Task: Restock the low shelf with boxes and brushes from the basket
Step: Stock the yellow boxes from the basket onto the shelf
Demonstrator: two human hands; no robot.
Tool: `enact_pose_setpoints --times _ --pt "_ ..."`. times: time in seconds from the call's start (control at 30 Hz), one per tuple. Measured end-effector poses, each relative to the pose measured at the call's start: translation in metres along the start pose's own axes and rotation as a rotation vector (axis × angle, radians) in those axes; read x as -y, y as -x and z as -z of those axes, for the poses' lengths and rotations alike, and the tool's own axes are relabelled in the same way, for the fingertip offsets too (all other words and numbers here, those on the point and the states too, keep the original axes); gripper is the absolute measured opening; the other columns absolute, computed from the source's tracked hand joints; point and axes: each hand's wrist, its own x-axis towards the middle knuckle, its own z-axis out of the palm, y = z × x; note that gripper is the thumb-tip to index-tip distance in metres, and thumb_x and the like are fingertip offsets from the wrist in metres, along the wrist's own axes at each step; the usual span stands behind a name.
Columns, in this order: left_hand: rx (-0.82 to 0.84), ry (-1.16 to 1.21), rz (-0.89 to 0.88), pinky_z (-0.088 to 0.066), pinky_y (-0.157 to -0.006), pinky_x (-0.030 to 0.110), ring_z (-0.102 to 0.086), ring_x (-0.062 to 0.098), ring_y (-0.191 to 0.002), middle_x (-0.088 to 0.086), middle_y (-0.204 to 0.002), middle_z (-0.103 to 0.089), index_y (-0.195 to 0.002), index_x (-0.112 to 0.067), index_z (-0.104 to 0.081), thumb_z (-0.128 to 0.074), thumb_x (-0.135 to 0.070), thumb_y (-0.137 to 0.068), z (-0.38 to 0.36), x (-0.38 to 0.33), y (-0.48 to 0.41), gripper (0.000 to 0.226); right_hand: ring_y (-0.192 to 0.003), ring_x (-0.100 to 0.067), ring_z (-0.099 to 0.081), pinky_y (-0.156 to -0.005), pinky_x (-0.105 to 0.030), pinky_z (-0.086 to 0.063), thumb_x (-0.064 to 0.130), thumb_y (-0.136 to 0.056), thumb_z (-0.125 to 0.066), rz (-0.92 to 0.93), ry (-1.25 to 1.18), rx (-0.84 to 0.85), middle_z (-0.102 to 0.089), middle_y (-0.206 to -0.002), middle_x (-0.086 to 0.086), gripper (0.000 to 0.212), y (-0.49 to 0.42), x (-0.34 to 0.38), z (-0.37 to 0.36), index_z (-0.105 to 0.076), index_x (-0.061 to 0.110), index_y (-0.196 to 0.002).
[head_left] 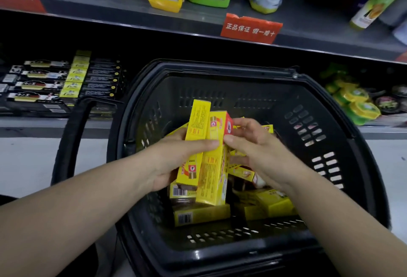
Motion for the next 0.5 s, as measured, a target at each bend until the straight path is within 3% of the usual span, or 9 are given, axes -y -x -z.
enact_pose_setpoints --times 0.07,0.13,0.23,0.33,0.4,0.5 --pt "-0.048 0.053 -0.044 -0.058 -0.063 0.039 -0.072 0.026 -0.081 0.009 -0.096 -0.074 -0.119 -0.019 -0.055 -0.079 -0.029 -0.046 0.0 -0.001 -0.002 0.077 -0.108 -0.009 -0.061 -0.086 -0.029 -0.055 0.051 -0.059 -0.081 -0.1 0.102 0.147 -0.056 -0.128 0.013 0.102 0.004 -0.006 -0.015 -0.023 0.036 -0.141" --pt "-0.081 0.072 -0.066 -0.057 -0.055 0.034 -0.073 0.024 -0.076 0.008 -0.091 -0.075 -0.121 -0.018 -0.052 -0.08 -0.031 -0.045 0.002 -0.002 -0.003 0.082 -0.103 -0.002 -0.063 -0.081 -0.018 -0.054 0.036 -0.065 -0.083 -0.081 0.154 0.248 -0.064 -0.114 0.019 0.105 0.006 -0.013 -0.025 -0.012 0.041 -0.142" --pt "-0.116 0.077 -0.051 -0.057 -0.052 0.033 -0.072 0.019 -0.068 0.005 -0.082 -0.075 -0.121 -0.018 -0.049 -0.076 -0.037 -0.052 0.006 -0.006 -0.003 0.077 -0.097 -0.004 -0.066 -0.074 -0.016 -0.053 0.01 -0.074 -0.076 -0.078 0.201 0.198 -0.07 -0.105 0.01 0.087 0.003 -0.008 -0.009 -0.024 0.031 -0.141" --pt "-0.143 0.039 -0.014 -0.057 -0.054 0.033 -0.07 0.015 -0.063 0.002 -0.076 -0.074 -0.118 -0.019 -0.053 -0.07 -0.046 -0.062 0.014 -0.011 -0.003 0.065 -0.094 -0.013 -0.066 -0.062 -0.019 -0.053 0.01 -0.077 -0.07 -0.086 0.368 0.141 -0.065 -0.106 0.003 0.069 0.006 0.01 0.024 -0.034 0.027 -0.133" --pt "-0.112 0.039 0.036 -0.053 -0.047 0.028 -0.069 0.017 -0.059 0.005 -0.076 -0.074 -0.109 -0.016 -0.06 -0.066 -0.047 -0.074 0.019 -0.016 -0.001 0.047 -0.082 0.0 -0.063 -0.06 -0.015 -0.05 0.008 -0.073 -0.07 0.018 0.6 0.214 -0.059 -0.101 0.015 0.063 0.013 0.018 0.04 -0.044 0.036 -0.122" --pt "-0.042 -0.079 0.095 -0.055 -0.055 0.032 -0.069 0.019 -0.061 0.005 -0.08 -0.072 -0.103 -0.016 -0.064 -0.064 -0.047 -0.075 0.021 -0.015 0.001 0.041 -0.097 0.005 -0.052 -0.075 -0.014 -0.045 0.008 -0.071 -0.072 0.21 0.899 0.227 -0.047 -0.106 0.025 0.057 0.015 0.019 0.047 -0.061 0.048 -0.109"
